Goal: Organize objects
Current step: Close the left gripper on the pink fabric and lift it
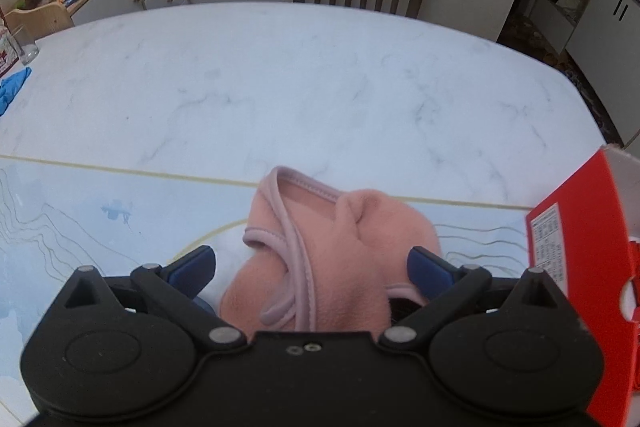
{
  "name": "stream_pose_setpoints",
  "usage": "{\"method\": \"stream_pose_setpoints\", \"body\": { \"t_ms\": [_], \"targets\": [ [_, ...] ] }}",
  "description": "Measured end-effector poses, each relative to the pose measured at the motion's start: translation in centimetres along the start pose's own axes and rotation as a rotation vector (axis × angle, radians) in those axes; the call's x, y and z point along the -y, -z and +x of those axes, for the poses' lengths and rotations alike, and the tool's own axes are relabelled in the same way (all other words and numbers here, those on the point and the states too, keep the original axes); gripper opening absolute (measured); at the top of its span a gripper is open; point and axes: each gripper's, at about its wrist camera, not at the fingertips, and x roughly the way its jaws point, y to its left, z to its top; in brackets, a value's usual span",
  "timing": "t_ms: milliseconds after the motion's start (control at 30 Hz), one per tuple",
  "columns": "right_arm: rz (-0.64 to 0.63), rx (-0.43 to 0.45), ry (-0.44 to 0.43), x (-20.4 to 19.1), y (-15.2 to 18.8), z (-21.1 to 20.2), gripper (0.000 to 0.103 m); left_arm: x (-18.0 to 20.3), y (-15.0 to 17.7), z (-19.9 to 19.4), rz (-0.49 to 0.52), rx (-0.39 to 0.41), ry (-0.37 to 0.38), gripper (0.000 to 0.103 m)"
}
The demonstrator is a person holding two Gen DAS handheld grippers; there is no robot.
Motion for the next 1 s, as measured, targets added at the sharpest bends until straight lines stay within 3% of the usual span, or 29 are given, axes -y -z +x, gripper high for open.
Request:
{"method": "stream_pose_setpoints", "body": {
  "t_ms": [133, 367, 500, 667, 1000],
  "targets": [
    [0.0, 0.001, 0.004, 0.0, 0.1, 0.0, 0.006, -0.5, -0.2, 0.4, -0.03, -0.011, 0.02, 0.09],
    [-0.002, 0.001, 0.008, -0.1, 0.1, 0.0, 0.006, -0.7, -0.2, 0.0, -0.042, -0.017, 0.04, 0.045],
    [-0.004, 0.002, 0.006, -0.1, 0.1, 0.0, 0.006, -0.6, -0.3, -0.9, -0.039, -0.006, 0.055, 0.028],
    [-0.005, 0.002, 0.004, -0.1, 0.1, -0.1, 0.006, -0.3, -0.3, -3.1, -0.042, 0.025, 0.077, 0.019],
    [-0.002, 0.011, -0.013, 0.2, 0.3, 0.0, 0.006, 2.3, -0.4, -10.2, 0.005, 0.123, 0.152, 0.015]
  ]
}}
